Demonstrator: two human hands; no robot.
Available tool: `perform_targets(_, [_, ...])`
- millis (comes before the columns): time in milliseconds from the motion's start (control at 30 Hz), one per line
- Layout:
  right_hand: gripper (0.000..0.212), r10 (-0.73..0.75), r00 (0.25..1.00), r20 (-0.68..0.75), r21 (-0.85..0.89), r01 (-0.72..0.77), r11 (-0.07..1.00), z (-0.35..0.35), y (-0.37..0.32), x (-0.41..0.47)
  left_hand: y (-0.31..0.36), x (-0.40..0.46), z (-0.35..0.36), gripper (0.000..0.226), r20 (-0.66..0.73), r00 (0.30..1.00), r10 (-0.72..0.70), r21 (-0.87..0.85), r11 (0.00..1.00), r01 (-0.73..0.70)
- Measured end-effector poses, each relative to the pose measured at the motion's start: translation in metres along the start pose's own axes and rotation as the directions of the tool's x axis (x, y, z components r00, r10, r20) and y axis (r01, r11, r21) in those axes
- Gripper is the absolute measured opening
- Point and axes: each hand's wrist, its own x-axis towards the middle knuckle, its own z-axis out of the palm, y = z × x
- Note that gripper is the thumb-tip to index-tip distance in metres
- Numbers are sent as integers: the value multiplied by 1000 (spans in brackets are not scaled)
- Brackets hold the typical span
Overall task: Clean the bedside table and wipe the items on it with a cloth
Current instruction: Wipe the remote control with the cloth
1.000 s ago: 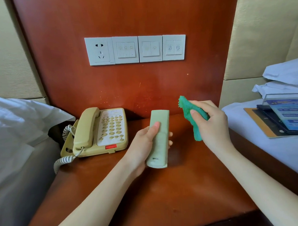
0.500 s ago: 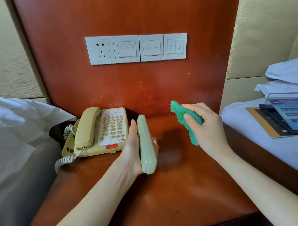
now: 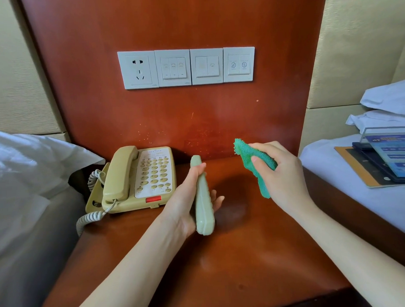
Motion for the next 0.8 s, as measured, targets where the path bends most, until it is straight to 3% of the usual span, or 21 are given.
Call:
perform_targets(100, [30, -10, 1000, 4, -1, 10, 1000, 0, -1, 0, 1, 2, 0, 62, 74, 997, -11, -27, 1000, 13])
perform_targets(267, [29, -96, 994, 42, -24, 97, 995, 2, -5, -4, -3, 5, 0, 81, 290, 957, 27, 69, 996, -49])
perform_targets(400, [33, -199, 969, 147, -41, 207, 978, 7, -10, -9, -11, 7, 4, 62, 387, 919, 75, 181, 971, -155])
perform_targets(500, [36, -237, 955, 179, -32, 247, 969, 11, -13, -12, -16, 5, 5, 48, 398, 905, 149, 212, 945, -249])
perform_targets(633, [36, -287, 929, 233, 94, 272, 958, 11, -17, -15, -17, 0, 2, 45, 391, 892, 225, 237, 912, -334])
perform_targets(800, [36, -348, 836, 423, 239, 267, 933, 14, -28, -25, -11, -5, -4, 54, 338, 912, 232, 165, 940, -300])
